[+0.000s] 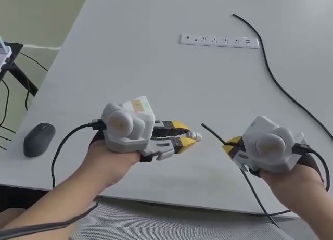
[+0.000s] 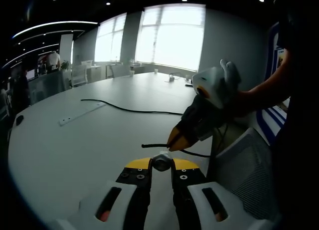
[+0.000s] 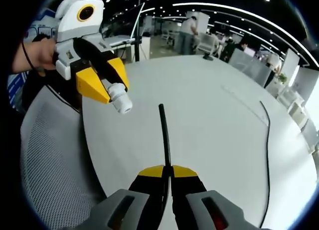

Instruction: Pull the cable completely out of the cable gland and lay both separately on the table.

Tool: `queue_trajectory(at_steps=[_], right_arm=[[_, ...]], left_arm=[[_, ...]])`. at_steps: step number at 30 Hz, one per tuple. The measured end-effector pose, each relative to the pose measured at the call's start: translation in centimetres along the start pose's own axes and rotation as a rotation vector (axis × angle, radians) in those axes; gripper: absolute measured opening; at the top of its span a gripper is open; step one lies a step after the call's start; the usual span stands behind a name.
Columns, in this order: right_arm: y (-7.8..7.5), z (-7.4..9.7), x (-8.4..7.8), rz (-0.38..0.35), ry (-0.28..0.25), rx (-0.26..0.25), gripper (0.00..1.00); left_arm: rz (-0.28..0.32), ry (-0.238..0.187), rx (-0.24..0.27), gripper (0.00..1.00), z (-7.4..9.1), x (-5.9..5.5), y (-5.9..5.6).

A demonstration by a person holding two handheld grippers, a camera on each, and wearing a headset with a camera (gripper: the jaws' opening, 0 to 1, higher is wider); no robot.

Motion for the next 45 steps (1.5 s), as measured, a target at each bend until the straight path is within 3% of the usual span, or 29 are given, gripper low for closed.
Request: queue_trajectory(at_steps=[8, 23, 26, 32, 45], right_arm=[[-0.1, -0.3, 0.1, 0.011, 0.012, 0.001, 0.00], [-1.5, -1.5, 3.2, 0.033, 0.003, -0.019, 0.00], [-1.8, -2.0, 4.0, 0.002, 0.004, -0.016, 0.00], [-2.0, -3.2, 5.6, 0.004, 0.002, -0.016, 0.00], [-1.0, -6.5, 8.8, 0.087, 0.023, -0.004, 0.00]], left_arm=[[0.007, 0.003, -0.007, 0.15, -0.1, -0.5, 0.4], [0.026, 0.002, -0.024, 0.16, 0.4, -2.2, 1.0], [0.041, -0.009, -0.029, 0.16, 0.6, -2.4, 1.1], [0.054, -0.001, -0.031, 0.16, 0.9, -3.8, 1.4], [0.085, -0.004, -0.012, 0.16, 2.8, -6.8, 2.4]])
Point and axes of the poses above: the centre of the closed fingertips' face, and the gripper's own axes: z roughly backward along the fingers, y roughly to its left, x roughly out of its top, the point moved 2 cm from there along z, roughly backward along the fingers, and after that the axes turned 13 degrees about -x, right-handed, at the moved point
